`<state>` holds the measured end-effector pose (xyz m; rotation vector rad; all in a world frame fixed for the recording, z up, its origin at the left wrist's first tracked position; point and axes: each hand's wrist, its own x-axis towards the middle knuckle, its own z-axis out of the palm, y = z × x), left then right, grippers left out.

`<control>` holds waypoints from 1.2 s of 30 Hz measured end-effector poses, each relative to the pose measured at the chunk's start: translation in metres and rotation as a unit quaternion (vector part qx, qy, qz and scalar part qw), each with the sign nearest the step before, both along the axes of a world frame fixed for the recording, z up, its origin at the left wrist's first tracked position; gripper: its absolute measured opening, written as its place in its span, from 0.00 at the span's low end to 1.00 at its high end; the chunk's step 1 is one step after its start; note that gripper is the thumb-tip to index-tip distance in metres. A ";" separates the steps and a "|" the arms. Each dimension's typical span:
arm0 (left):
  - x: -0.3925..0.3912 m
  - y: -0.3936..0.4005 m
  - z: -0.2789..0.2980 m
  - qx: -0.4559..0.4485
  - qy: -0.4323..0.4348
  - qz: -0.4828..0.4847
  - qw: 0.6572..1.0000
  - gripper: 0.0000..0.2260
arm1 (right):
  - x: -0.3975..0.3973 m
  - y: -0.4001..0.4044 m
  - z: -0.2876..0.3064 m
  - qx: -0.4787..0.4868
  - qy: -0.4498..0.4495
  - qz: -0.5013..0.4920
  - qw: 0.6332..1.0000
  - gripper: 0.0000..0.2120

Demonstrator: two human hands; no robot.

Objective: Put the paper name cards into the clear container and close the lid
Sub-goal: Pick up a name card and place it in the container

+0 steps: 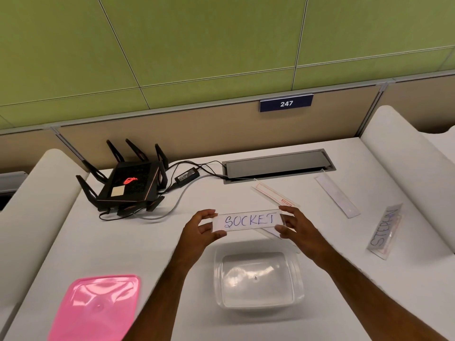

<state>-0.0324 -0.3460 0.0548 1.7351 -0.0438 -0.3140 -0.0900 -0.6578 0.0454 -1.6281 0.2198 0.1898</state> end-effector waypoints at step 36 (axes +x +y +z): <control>-0.011 -0.005 -0.005 0.072 -0.075 -0.027 0.994 0.30 | -0.007 -0.014 -0.002 -0.041 -0.019 0.023 0.999 0.30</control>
